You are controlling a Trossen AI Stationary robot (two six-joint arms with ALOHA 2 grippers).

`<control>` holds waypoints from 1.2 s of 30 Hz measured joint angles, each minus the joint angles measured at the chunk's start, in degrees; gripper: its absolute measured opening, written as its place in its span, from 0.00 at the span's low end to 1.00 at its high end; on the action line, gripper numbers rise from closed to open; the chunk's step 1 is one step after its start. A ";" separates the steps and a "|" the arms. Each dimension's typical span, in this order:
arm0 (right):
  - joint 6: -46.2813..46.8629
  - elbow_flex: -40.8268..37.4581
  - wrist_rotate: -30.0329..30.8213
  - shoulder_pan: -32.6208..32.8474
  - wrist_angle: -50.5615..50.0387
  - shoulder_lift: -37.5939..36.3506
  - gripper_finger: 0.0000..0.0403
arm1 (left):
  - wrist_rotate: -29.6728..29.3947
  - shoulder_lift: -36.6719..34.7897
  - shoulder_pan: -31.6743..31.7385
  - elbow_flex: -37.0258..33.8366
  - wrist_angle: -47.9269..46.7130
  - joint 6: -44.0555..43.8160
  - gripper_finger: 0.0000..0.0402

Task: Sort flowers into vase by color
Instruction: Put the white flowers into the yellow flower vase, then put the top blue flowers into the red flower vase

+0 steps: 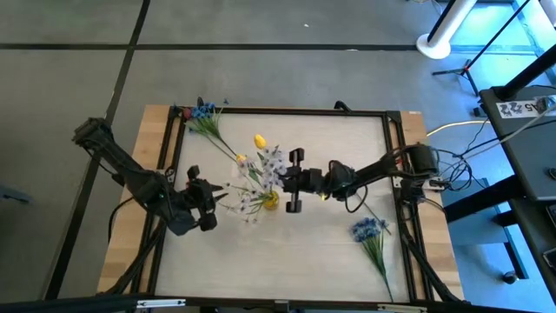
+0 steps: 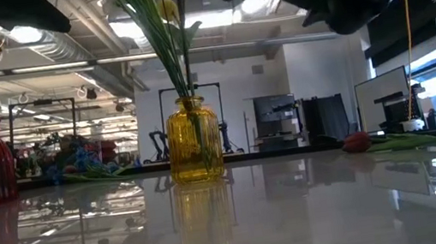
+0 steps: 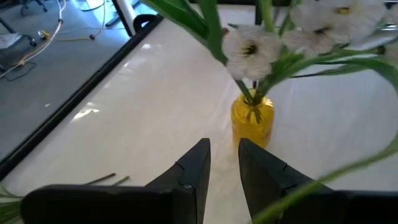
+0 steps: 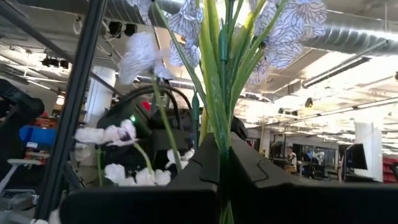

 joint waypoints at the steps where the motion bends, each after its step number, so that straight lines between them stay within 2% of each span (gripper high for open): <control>1: 0.02 -0.04 0.10 -0.14 -0.15 0.24 0.01 | -0.03 -0.48 0.27 0.00 -0.56 0.04 0.20; 11: 1.57 -0.16 3.05 -0.03 -0.44 4.42 0.01 | 0.09 -2.42 4.84 0.00 -1.98 0.21 0.20; 17: 0.09 -2.43 4.08 -0.01 -1.20 5.62 0.04 | 1.52 -2.90 12.81 0.00 -4.29 0.00 0.20; 24: -0.09 -4.68 8.29 0.04 -6.88 4.81 0.20 | 4.69 -8.62 20.22 0.00 -14.13 -3.74 0.31; 29: -1.94 -4.66 9.42 1.40 -11.28 3.51 0.35 | 5.16 -12.28 24.81 0.01 -14.84 -5.60 0.40; 36: -10.31 -4.63 18.44 6.62 -17.30 -2.25 0.58 | 8.90 -12.40 36.98 0.04 -15.86 -6.76 0.45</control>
